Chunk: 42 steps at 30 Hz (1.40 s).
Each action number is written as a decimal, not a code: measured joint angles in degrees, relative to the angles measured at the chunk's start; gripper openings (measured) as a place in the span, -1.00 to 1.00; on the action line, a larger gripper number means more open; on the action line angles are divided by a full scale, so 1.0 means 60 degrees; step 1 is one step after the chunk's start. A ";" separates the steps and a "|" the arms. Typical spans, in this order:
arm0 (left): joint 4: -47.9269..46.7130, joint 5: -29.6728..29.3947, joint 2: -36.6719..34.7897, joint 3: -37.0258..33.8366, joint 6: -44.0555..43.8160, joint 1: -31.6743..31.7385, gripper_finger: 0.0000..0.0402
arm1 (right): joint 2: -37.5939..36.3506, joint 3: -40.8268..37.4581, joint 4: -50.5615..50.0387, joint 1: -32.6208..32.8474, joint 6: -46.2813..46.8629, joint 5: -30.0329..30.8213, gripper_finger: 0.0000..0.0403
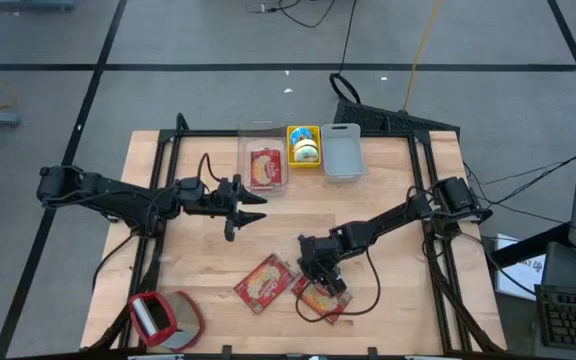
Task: Pick & Place Food Item
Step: Stack the right red popcorn bag on top of the red popcorn bag in the clear bin, then stack the right red popcorn bag on top of the other red popcorn bag in the clear bin
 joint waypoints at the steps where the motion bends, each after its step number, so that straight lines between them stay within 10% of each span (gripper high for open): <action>1: -0.0003 -0.0004 0.0000 0.0000 -0.0006 0.0000 0.03 | 0.0000 0.0000 -0.0023 -0.0018 0.0014 -0.0002 -0.27; 15: 0.0004 -0.0004 0.0000 0.0000 0.0001 0.0000 0.03 | -0.0527 -0.0049 -0.0033 -0.0036 -0.0260 0.0130 -0.85; 32: -0.0131 0.0004 0.0004 0.0000 -0.0083 -0.0044 0.03 | -0.0856 -0.0447 0.0310 -0.0662 0.0094 0.0331 0.16; 42: -0.0142 0.0003 0.0004 0.0000 -0.0031 -0.0051 0.03 | -0.0876 -0.1017 0.0415 -0.0863 0.0747 0.0281 0.23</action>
